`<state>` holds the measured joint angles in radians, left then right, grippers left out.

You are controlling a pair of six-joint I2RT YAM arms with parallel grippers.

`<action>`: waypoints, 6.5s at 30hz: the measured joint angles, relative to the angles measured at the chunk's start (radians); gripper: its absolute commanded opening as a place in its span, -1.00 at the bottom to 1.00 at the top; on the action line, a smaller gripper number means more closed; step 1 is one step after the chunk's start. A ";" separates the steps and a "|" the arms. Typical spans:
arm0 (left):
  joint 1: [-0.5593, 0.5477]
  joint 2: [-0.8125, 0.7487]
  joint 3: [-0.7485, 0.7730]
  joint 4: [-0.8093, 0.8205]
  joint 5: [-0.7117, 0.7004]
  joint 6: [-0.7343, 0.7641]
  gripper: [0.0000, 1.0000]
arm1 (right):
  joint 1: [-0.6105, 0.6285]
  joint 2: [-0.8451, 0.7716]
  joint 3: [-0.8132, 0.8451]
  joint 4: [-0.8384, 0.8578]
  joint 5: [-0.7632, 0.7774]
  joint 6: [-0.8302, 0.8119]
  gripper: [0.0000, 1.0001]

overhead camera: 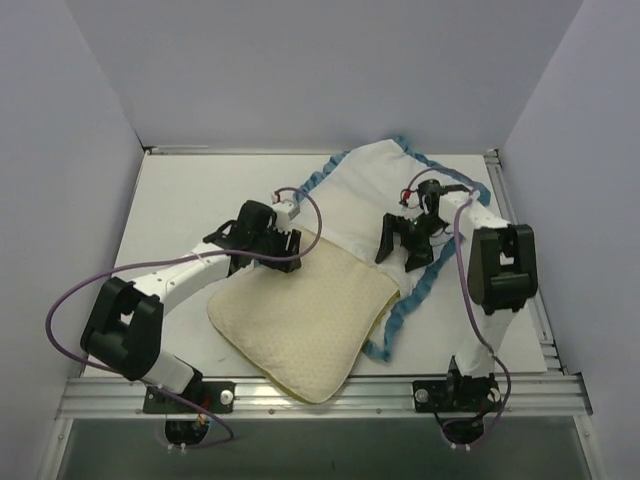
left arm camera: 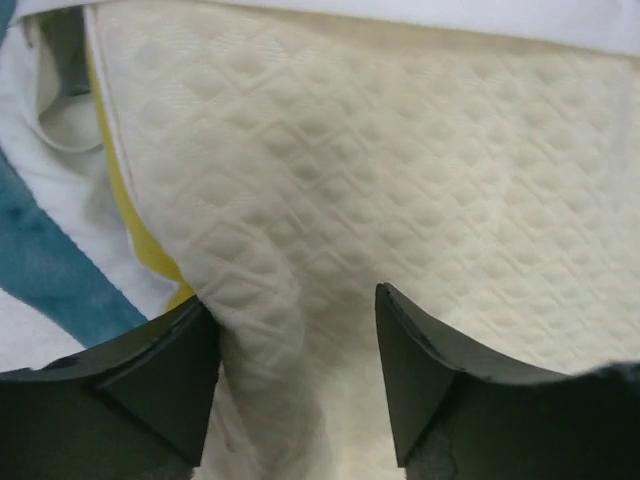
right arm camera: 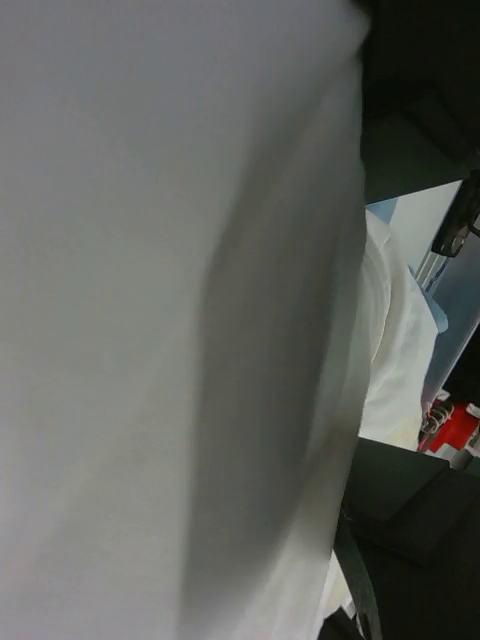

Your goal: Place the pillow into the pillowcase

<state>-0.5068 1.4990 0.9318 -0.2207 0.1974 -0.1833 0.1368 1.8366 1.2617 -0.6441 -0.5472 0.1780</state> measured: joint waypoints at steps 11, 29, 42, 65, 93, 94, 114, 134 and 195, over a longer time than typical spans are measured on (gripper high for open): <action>-0.243 -0.063 0.307 -0.370 -0.055 0.233 0.95 | -0.082 0.151 0.347 0.142 -0.073 0.009 1.00; -0.302 0.149 0.382 -0.378 -0.150 0.035 0.83 | -0.294 -0.353 -0.403 0.119 -0.133 0.018 0.48; -0.079 -0.053 0.289 -0.470 0.039 0.091 0.45 | 0.176 -0.089 -0.196 0.407 -0.341 0.406 0.63; -0.320 0.059 0.428 -0.327 -0.098 0.146 0.95 | 0.014 -0.120 -0.285 0.429 -0.056 0.227 0.52; -0.210 0.534 0.821 -0.383 -0.264 -0.208 -1.00 | 0.117 -0.240 -0.423 0.519 -0.310 0.126 -1.00; -0.205 0.542 0.848 -0.364 -0.287 -0.185 -1.00 | 0.114 -0.256 -0.420 0.471 -0.332 0.077 -1.00; -0.235 0.503 0.525 -0.027 -0.237 -0.002 0.53 | -0.105 -0.247 -0.214 -0.180 -0.492 -0.300 0.45; 0.612 0.001 0.416 -0.339 0.306 0.019 0.95 | 0.556 0.063 0.669 -0.048 0.257 -0.295 1.00; 0.114 -0.055 0.301 -0.859 0.679 0.587 -1.00 | 0.591 0.277 0.570 0.106 0.466 0.124 -1.00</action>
<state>-0.3931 1.4445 1.2331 -1.0794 0.8768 0.4042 0.7273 2.1136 1.8317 -0.5377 -0.0811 0.3016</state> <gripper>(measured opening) 0.026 0.115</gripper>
